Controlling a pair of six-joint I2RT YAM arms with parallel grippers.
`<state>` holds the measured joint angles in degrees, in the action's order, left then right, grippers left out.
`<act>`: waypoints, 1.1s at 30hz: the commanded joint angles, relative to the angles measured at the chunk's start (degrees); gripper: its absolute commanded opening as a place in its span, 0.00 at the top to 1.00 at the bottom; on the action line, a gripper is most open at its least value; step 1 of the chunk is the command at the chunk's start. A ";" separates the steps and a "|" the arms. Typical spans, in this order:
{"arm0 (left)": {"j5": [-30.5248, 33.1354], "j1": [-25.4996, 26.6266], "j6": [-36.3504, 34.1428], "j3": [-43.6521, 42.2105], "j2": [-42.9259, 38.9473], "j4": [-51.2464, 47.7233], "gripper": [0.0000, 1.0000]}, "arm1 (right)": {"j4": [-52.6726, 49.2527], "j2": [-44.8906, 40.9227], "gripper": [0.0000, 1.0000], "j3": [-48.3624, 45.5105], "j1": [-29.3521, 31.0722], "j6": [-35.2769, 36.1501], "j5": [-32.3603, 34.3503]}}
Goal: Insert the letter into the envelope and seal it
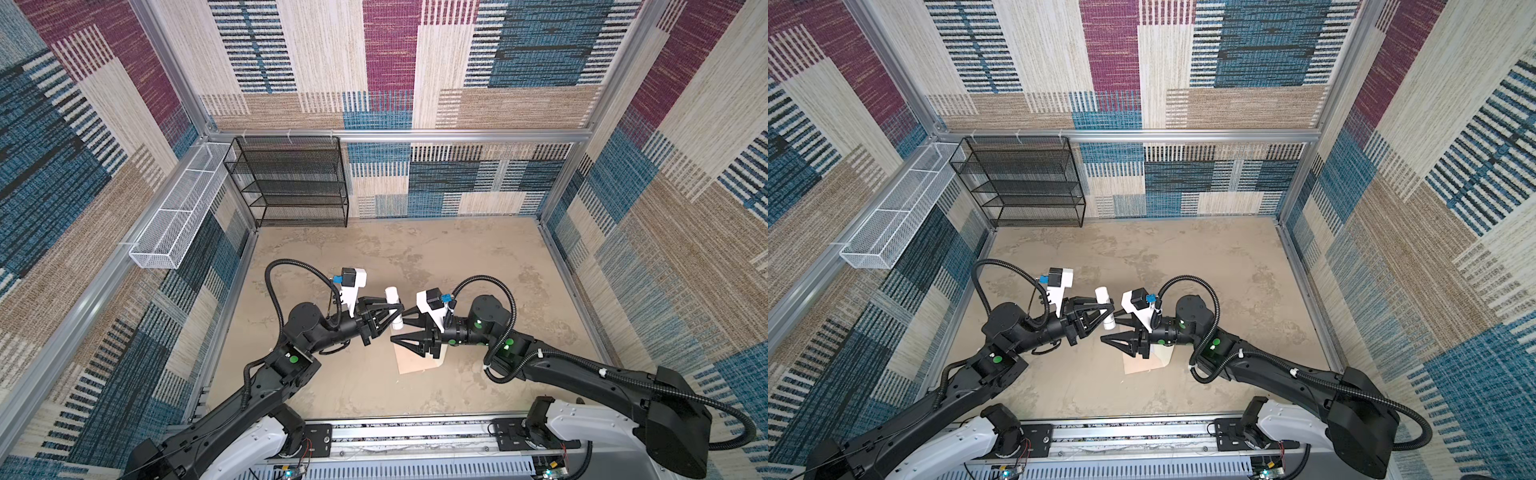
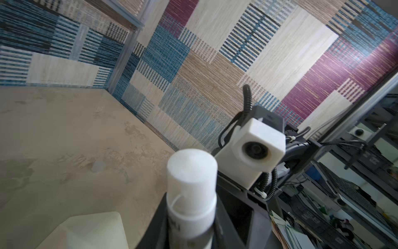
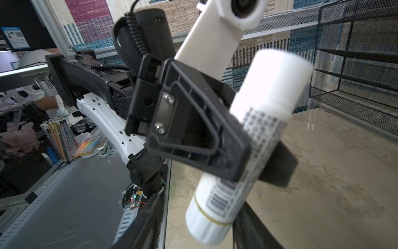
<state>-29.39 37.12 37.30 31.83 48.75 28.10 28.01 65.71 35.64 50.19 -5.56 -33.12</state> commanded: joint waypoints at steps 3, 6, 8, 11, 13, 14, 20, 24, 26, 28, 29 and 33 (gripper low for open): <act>25.14 -0.12 -5.22 0.71 -2.61 -7.53 1.00 | 7.72 2.99 0.39 -4.96 1.22 7.22 19.72; 32.28 -0.12 -6.17 0.70 -1.35 -7.01 1.00 | 16.04 6.45 0.38 -7.53 4.20 9.65 32.00; 34.33 -0.12 -5.63 1.76 0.80 -7.25 1.00 | 20.11 9.63 0.38 -7.08 6.78 12.28 38.54; 37.22 -0.03 -3.44 2.47 4.38 -5.79 1.00 | 25.56 15.94 0.39 -4.88 10.15 15.43 48.69; 39.70 -0.04 -1.50 2.36 6.15 -4.76 1.00 | 29.59 19.87 0.39 -3.37 11.85 18.15 54.41; 40.43 -0.03 -0.92 2.43 6.67 -4.48 1.00 | 30.73 21.47 0.39 -2.34 12.40 19.04 56.46; 42.34 0.36 0.12 3.44 8.56 -4.82 1.00 | 32.11 28.04 0.39 3.76 13.00 21.55 61.60; 42.53 0.49 0.59 3.28 8.81 -4.94 1.00 | 31.37 30.01 0.45 6.36 13.00 21.25 61.01; 42.51 0.53 0.75 3.18 8.90 -4.82 1.00 | 30.91 30.50 0.47 7.27 13.00 21.04 60.40; 42.45 0.49 0.91 3.13 8.99 -4.76 1.00 | 30.08 31.00 0.48 8.17 13.00 21.03 59.80; 42.45 0.49 0.91 3.09 9.04 -4.75 1.00 | 29.70 31.27 0.49 8.64 13.00 20.97 59.55; 42.15 0.49 1.23 3.11 9.38 -4.39 1.00 | 28.63 31.78 0.53 9.66 13.00 20.87 58.89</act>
<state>11.90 37.56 37.52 34.81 57.93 21.67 56.29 97.17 44.51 63.05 15.29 26.06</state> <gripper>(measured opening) 0.268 0.476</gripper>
